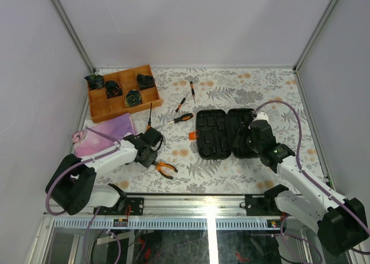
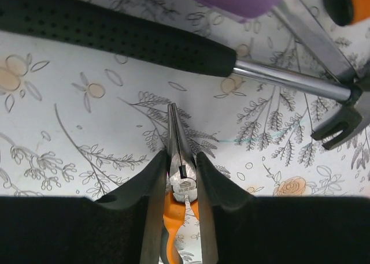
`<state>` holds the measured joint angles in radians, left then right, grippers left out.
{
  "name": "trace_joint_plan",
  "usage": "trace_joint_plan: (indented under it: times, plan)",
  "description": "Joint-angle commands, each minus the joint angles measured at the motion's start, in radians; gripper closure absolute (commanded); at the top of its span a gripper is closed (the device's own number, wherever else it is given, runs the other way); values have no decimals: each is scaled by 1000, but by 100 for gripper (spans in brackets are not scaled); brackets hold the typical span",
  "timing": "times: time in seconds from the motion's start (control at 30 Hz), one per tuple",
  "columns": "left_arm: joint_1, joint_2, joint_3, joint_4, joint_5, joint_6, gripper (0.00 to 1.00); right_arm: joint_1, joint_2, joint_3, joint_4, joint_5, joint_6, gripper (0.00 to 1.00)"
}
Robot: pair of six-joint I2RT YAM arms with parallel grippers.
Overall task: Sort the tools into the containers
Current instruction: Adjust the pliers at the center of the board.
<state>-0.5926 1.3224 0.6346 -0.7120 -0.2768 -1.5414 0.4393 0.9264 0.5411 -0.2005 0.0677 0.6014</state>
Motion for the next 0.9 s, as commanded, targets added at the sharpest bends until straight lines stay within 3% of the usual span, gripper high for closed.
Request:
trace_joint_plan:
  times: [0.0, 0.2, 0.37, 0.6, 0.77, 0.87]
  plan:
    - [11, 34, -6, 107, -16, 235, 93, -3, -12, 60, 3, -13, -53, 40]
    - [11, 33, -16, 291, 77, 500, 95, 0, 29, 110, -28, -157, -199, 37]
    - [11, -13, -53, 455, 155, 652, 86, 97, 61, 144, -29, -176, -223, 37]
    - [11, -44, -28, 489, 160, 727, 66, 361, 168, 132, 120, -74, -32, 37]
    - [12, -109, -27, 464, 140, 728, 51, 476, 284, 143, 237, -31, 79, 38]
    - [13, -149, -16, 429, 117, 725, 49, 524, 385, 189, 275, -62, 95, 38]
